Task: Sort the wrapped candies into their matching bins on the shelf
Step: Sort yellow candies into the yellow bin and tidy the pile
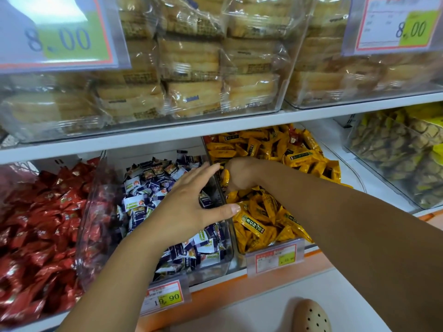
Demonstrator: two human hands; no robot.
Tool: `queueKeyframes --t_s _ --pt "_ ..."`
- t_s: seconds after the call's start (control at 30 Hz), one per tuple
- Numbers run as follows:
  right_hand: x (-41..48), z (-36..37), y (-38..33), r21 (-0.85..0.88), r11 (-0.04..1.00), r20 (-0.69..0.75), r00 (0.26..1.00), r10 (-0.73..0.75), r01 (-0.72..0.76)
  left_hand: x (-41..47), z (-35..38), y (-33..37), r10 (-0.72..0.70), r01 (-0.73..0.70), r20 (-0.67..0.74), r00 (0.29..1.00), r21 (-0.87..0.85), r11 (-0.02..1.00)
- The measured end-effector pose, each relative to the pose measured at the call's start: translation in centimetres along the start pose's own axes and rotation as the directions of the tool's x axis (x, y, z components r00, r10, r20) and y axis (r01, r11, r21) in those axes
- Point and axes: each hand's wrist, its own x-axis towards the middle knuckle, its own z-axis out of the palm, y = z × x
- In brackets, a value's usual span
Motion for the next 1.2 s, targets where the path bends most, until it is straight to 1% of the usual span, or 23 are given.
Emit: queueKeyframes --t_s 0.13,0.27,0.33,0.4,0.47,0.53,0.6,0.67,0.73,0.77,0.8,0.83,0.9,1.0,1.1,1.2 --pt "-0.7 -0.3 0.5 0.132 0.990 -0.023 0.999 -0.043 0.046 -0.1 -0.2 0.3 -0.005 0.005 0.007 1.000 0.010 1.000" --pt "-2.1 -0.6 0.8 0.285 0.953 -0.125 0.990 -0.070 0.103 -0.3 -0.3 0.3 -0.028 0.028 0.015 0.999 -0.018 0.999" --pt "-3.0 -0.6 1.1 0.374 0.919 -0.190 0.980 -0.053 0.122 -0.3 -0.2 0.3 -0.036 0.037 0.013 0.999 -0.045 0.998" --pt "-4.1 -0.7 1.7 0.529 0.834 -0.245 0.969 -0.027 0.156 -0.2 -0.1 0.4 -0.036 0.035 -0.007 0.999 -0.071 0.997" --pt "-5.0 -0.5 2.3 0.673 0.708 -0.288 0.957 -0.015 0.214 0.0 0.1 0.5 -0.036 0.029 -0.053 0.998 -0.124 0.992" --pt "-5.8 -0.4 2.8 0.758 0.597 -0.339 0.941 0.016 0.263 0.3 0.4 0.7 -0.029 0.004 -0.133 0.991 -0.189 0.982" --pt "-6.6 -0.4 2.8 0.786 0.526 -0.398 0.917 0.031 0.324 0.8 0.7 0.9 -0.017 -0.018 -0.224 0.974 -0.154 0.988" --pt "-7.4 -0.4 2.7 0.805 0.449 -0.440 0.898 0.012 0.388 1.2 0.9 1.3 -0.009 -0.008 -0.285 0.958 -0.059 0.998" --pt "-8.0 -0.2 2.6 0.821 0.375 -0.460 0.888 -0.010 0.430 1.5 1.1 1.8 0.041 -0.032 -0.343 0.938 0.034 0.999" --pt "-8.2 -0.1 2.6 0.825 0.348 -0.468 0.883 -0.018 0.445 1.5 1.2 2.1 0.076 -0.066 -0.365 0.928 0.039 0.997" --pt "-8.3 0.1 2.6 0.825 0.331 -0.477 0.879 -0.023 0.457 1.6 1.4 2.5 0.097 -0.105 -0.370 0.924 -0.003 0.994" --pt "-8.3 0.2 2.6 0.824 0.320 -0.486 0.873 -0.024 0.468 1.7 1.5 2.8 0.100 -0.138 -0.359 0.928 -0.082 0.987" --pt "-8.5 0.6 2.6 0.820 0.299 -0.506 0.863 -0.020 0.488 1.9 1.7 3.3 0.082 -0.157 -0.327 0.941 -0.211 0.965" --pt "-8.4 1.3 2.8 0.834 0.227 -0.515 0.857 -0.008 0.503 2.2 1.7 3.3 0.051 -0.134 -0.324 0.945 -0.241 0.961" --pt "-8.2 1.9 2.9 0.838 0.220 -0.509 0.860 -0.014 0.500 2.5 1.5 3.2 0.029 -0.154 -0.378 0.925 -0.304 0.940" --pt "-7.9 2.2 3.0 0.844 0.203 -0.505 0.863 -0.013 0.496 2.8 1.4 2.9 0.009 -0.151 -0.390 0.921 -0.335 0.930"
